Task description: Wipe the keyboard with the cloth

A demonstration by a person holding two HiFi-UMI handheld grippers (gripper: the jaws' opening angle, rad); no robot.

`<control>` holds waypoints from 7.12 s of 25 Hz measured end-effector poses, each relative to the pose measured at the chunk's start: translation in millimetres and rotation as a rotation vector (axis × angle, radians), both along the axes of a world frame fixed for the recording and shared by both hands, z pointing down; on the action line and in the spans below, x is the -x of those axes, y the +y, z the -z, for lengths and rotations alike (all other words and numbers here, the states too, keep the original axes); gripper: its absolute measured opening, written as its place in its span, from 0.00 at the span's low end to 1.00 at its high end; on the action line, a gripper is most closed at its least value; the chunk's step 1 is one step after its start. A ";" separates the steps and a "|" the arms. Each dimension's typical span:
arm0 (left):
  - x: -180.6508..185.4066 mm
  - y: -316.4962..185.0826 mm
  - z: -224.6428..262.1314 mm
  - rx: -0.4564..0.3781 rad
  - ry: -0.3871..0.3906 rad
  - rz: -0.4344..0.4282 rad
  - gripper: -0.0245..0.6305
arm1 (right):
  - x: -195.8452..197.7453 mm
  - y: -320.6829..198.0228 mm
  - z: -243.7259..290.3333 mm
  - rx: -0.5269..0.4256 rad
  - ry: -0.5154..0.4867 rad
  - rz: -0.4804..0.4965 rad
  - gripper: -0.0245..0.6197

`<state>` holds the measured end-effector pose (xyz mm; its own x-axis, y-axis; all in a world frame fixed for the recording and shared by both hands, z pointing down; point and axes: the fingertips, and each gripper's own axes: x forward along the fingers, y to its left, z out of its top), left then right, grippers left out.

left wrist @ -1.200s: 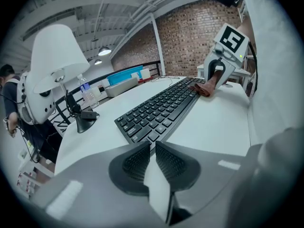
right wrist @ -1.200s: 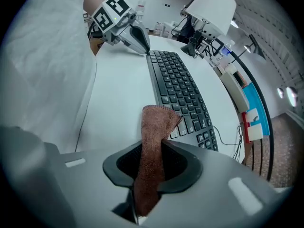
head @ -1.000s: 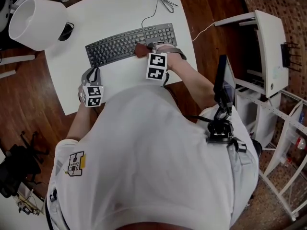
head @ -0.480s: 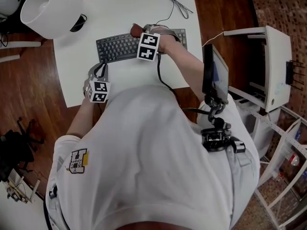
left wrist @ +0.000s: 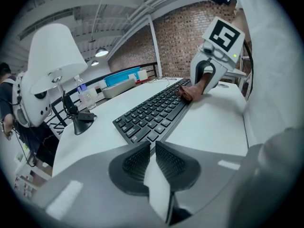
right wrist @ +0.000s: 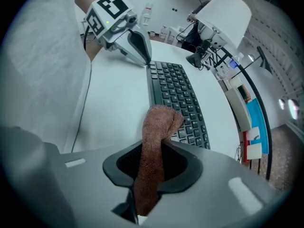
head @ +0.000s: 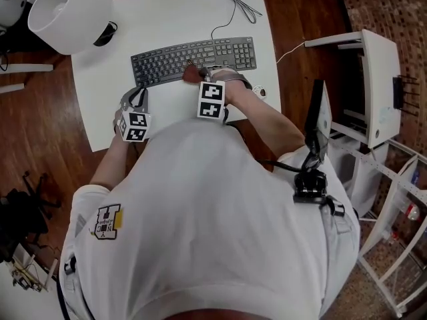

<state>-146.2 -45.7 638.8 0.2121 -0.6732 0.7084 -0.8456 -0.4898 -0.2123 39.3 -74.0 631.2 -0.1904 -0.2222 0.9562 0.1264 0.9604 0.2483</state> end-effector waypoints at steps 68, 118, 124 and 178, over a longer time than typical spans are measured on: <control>2.9 -0.7 3.6 -0.016 0.103 -0.054 0.10 | 98.2 18.0 -0.4 0.090 -0.044 0.072 0.17; 33.3 -9.7 8.6 0.054 0.338 0.011 0.07 | 164.5 -16.5 5.3 0.027 -0.034 0.109 0.17; 30.9 -9.8 8.8 0.053 0.343 -0.005 0.07 | 150.2 29.4 0.6 0.080 0.004 0.188 0.17; 22.9 60.1 -3.7 0.157 0.217 -0.180 0.10 | 162.8 72.1 -18.7 0.074 -0.002 0.249 0.17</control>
<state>-169.2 14.4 642.5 0.4754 -0.4972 0.7258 -0.7597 -0.6480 0.0537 -123.5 -1.9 649.9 -0.2320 -0.0976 0.9678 0.3613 0.9151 0.1789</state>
